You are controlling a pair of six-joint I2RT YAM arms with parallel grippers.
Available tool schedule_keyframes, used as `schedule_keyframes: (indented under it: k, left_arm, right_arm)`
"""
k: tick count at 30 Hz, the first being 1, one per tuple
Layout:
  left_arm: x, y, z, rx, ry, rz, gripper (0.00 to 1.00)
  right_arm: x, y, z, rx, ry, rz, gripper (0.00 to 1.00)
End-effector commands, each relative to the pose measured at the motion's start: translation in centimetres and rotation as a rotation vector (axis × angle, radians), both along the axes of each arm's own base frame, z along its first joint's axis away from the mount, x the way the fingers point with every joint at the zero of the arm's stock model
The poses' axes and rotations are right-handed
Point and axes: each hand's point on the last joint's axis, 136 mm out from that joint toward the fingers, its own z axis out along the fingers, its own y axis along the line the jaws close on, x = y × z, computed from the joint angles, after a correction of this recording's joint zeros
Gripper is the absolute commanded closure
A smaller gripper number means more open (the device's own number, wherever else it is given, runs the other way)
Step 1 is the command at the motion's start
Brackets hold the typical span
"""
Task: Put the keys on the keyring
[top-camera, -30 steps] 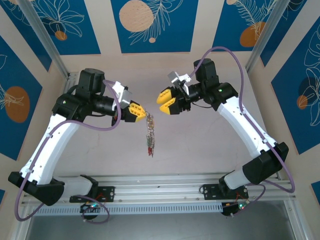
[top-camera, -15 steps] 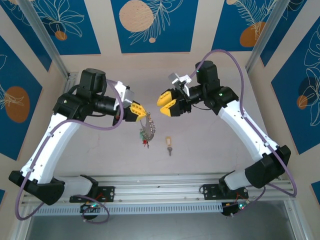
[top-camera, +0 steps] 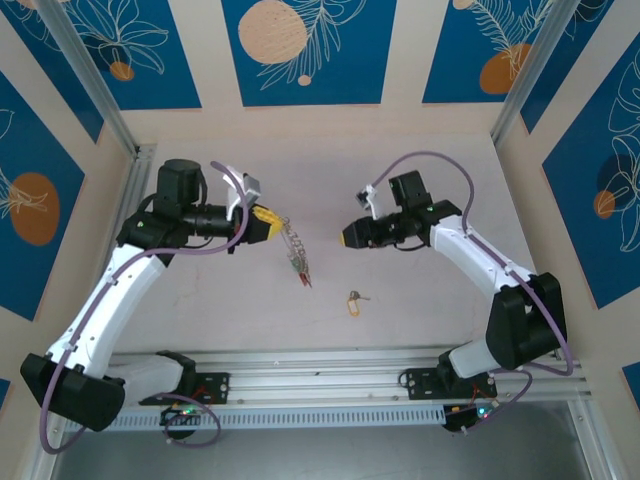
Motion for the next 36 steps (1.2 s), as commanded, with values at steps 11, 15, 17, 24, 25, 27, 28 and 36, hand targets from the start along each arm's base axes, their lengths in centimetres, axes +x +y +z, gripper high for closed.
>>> schedule_keyframes:
  k: [11, 15, 17, 24, 25, 27, 28, 36]
  left_arm:
    - [2.3, 1.6, -0.3, -0.085, 0.003, 0.13, 1.0]
    - [2.1, 1.6, 0.1, -0.094, -0.01, 0.129, 1.0]
    - [2.0, 1.7, 0.2, -0.099, -0.015, 0.131, 1.0]
    - [1.7, 1.8, 0.6, -0.109, -0.035, 0.133, 1.0]
    - [1.7, 1.8, 0.7, -0.109, -0.036, 0.132, 1.0]
    - [1.7, 1.8, 0.7, -0.11, -0.04, 0.134, 1.0]
    - [1.7, 1.8, 0.7, -0.109, -0.04, 0.134, 1.0]
    - [1.6, 1.7, 0.7, -0.121, -0.04, 0.122, 1.0]
  right_arm:
    - [-7.7, -0.4, -8.5, -0.375, 0.318, -0.077, 0.64]
    - [-8.9, -1.0, -10.7, -0.43, 0.35, -0.112, 0.65]
    - [-9.0, -0.9, -11.5, -0.448, 0.351, -0.115, 0.65]
    - [-8.1, 0.0, -14.2, -0.472, 0.339, -0.107, 0.65]
    - [-7.9, 0.1, -14.4, -0.482, 0.335, -0.105, 0.67]
    - [-7.5, -0.3, -15.0, -0.505, 0.331, -0.115, 0.69]
    - [-7.4, -0.4, -15.1, -0.509, 0.328, -0.12, 0.69]
    - [-6.7, -1.2, -15.1, -0.55, 0.3, -0.144, 0.69]
